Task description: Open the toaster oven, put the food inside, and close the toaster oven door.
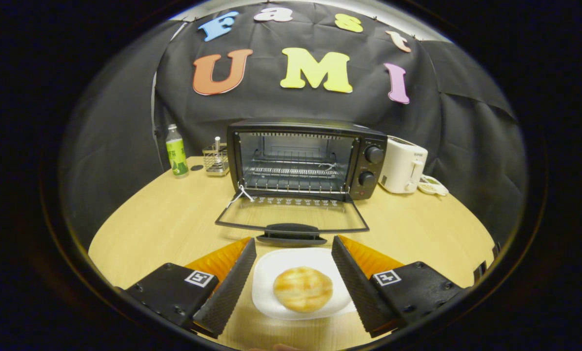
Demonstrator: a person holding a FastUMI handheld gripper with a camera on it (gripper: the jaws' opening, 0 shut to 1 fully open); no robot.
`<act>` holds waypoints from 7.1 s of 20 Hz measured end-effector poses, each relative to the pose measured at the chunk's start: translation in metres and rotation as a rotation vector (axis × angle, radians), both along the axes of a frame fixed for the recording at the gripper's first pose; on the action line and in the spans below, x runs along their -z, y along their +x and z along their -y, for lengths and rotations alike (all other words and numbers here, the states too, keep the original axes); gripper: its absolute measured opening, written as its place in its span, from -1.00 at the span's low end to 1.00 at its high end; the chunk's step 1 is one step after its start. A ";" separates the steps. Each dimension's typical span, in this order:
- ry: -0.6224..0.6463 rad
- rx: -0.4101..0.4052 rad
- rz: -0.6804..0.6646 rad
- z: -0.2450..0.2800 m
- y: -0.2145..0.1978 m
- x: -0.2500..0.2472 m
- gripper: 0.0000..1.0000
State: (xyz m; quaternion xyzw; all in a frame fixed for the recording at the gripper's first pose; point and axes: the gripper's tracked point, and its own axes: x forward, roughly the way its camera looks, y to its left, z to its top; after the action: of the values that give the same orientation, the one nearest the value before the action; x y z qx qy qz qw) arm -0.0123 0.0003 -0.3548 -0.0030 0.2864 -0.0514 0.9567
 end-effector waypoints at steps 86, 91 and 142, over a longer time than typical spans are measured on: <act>0.699 0.105 0.241 0.036 0.226 -0.022 1.00; 0.694 0.113 0.241 0.035 0.191 -0.028 1.00; 0.156 -0.025 -0.191 0.005 0.065 0.050 1.00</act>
State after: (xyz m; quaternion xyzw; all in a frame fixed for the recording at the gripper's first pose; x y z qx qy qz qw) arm 0.0523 -0.0051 -0.4050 0.0631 0.3794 -0.0167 0.9229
